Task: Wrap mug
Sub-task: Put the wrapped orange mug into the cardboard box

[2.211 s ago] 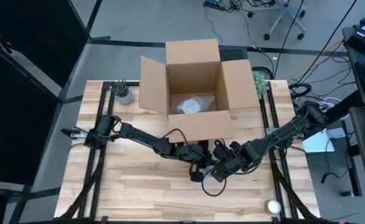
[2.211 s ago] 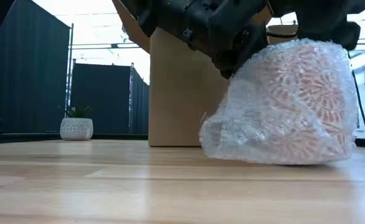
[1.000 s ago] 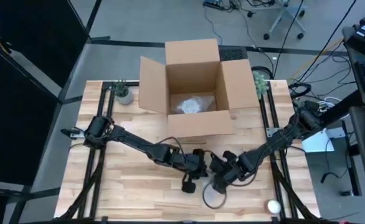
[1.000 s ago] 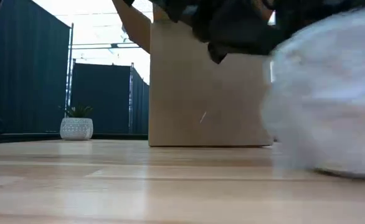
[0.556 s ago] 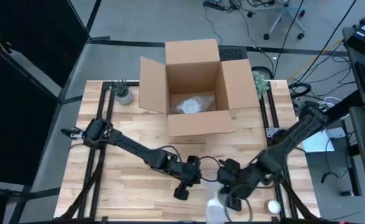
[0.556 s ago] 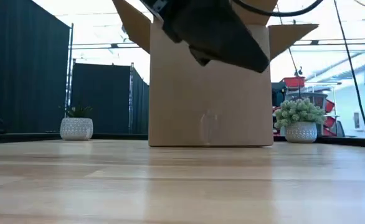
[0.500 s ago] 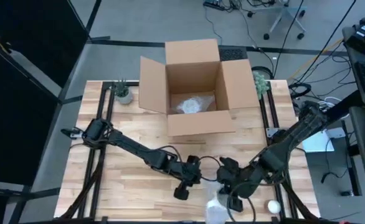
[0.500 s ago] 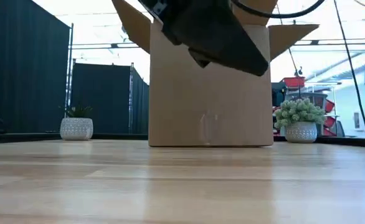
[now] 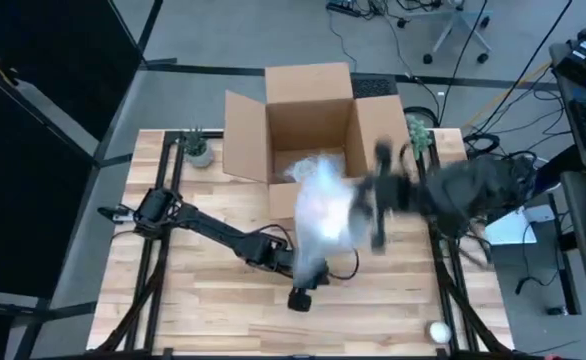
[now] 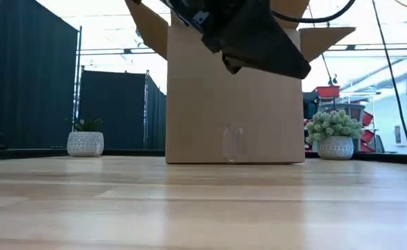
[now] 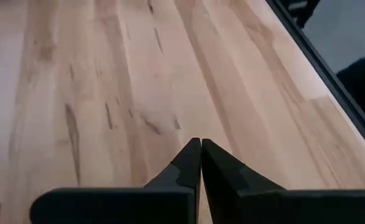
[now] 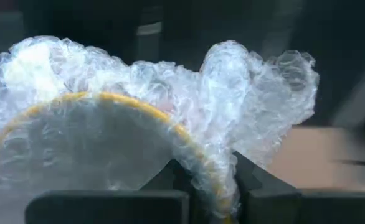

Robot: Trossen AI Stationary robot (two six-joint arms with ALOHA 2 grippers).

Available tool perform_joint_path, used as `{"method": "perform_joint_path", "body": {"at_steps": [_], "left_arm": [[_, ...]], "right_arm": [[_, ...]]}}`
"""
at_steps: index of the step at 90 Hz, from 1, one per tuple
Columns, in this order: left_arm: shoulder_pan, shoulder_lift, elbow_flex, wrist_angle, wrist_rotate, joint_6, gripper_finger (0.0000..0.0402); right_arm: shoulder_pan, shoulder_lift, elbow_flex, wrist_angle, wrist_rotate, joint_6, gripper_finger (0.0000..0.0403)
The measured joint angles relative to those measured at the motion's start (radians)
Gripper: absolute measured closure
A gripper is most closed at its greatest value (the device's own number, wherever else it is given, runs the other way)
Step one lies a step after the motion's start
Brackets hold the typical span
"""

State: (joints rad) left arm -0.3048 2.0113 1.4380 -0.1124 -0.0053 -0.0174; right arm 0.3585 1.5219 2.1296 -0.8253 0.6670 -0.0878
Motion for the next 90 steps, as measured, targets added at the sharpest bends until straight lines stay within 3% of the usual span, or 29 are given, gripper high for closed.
{"method": "perform_joint_path", "body": {"at_steps": [8, 19, 38, 46, 60, 74, 90], "left_arm": [[0.005, 0.000, 0.000, -0.006, -0.011, 0.000, 0.0400], [0.004, 0.000, -0.010, 0.000, -0.032, -0.002, 0.0400], [0.001, 0.000, -0.039, 0.000, -0.065, -0.002, 0.0400], [0.002, 0.000, -0.042, -0.001, -0.075, -0.003, 0.0400], [-0.004, 0.000, -0.042, 0.001, -0.078, 0.006, 0.0400], [-0.007, 0.000, -0.042, 0.009, -0.078, 0.018, 0.0400], [-0.006, 0.000, -0.042, 0.009, -0.081, 0.024, 0.0400]], "right_arm": [[-0.150, 0.000, 0.015, -0.002, 0.068, -0.042, 0.0381], [-0.384, 0.014, 0.011, -0.055, 0.051, 0.000, 0.0381], [-0.694, 0.090, -0.162, -0.159, -0.255, 0.197, 0.0382], [-0.747, 0.122, -0.287, -0.103, -0.367, 0.246, 0.0381], [-0.798, 0.181, -0.477, -0.029, -0.471, 0.288, 0.0382], [-0.818, 0.209, -0.580, -0.018, -0.474, 0.279, 0.0380], [-0.810, 0.222, -0.598, 0.030, -0.487, 0.329, 0.0368]]}}
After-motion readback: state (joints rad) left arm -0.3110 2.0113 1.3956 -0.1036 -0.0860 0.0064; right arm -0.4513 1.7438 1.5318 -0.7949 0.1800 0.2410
